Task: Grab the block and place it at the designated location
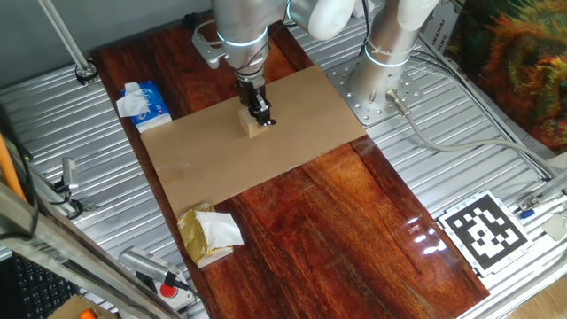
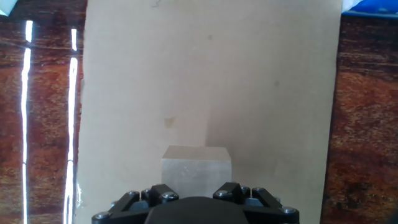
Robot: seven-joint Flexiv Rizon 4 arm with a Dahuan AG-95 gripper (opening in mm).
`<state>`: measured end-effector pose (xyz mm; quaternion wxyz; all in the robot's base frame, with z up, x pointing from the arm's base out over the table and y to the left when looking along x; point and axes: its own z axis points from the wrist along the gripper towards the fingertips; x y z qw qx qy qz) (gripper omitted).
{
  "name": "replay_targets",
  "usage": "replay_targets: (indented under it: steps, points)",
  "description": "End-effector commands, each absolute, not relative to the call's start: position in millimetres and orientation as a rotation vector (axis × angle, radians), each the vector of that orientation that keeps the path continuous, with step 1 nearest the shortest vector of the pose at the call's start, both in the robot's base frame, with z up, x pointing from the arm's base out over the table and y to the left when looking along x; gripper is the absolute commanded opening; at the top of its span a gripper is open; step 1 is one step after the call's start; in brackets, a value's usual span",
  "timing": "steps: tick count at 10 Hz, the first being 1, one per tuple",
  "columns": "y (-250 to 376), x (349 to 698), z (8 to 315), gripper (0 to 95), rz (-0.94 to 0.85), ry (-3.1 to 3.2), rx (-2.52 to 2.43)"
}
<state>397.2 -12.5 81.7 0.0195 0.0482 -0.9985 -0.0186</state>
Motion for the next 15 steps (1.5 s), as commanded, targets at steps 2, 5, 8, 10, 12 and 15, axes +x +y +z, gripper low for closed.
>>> replay_targets:
  steps: [2, 5, 8, 10, 12, 15]
  points:
    - [-12.5, 397.9, 78.9, 19.0, -0.064, -3.099, 0.156]
    - [-12.5, 397.8, 78.8, 19.0, -0.074, -3.097, 0.172]
    - [-12.6, 397.8, 78.9, 19.0, -0.087, -3.095, 0.197]
    - [-12.6, 397.8, 78.8, 19.0, -0.088, -3.092, 0.208]
    - [-12.6, 397.8, 78.8, 19.0, -0.089, -3.093, 0.211]
    - [-12.8, 397.9, 77.9, 19.0, -0.089, -3.086, 0.215]
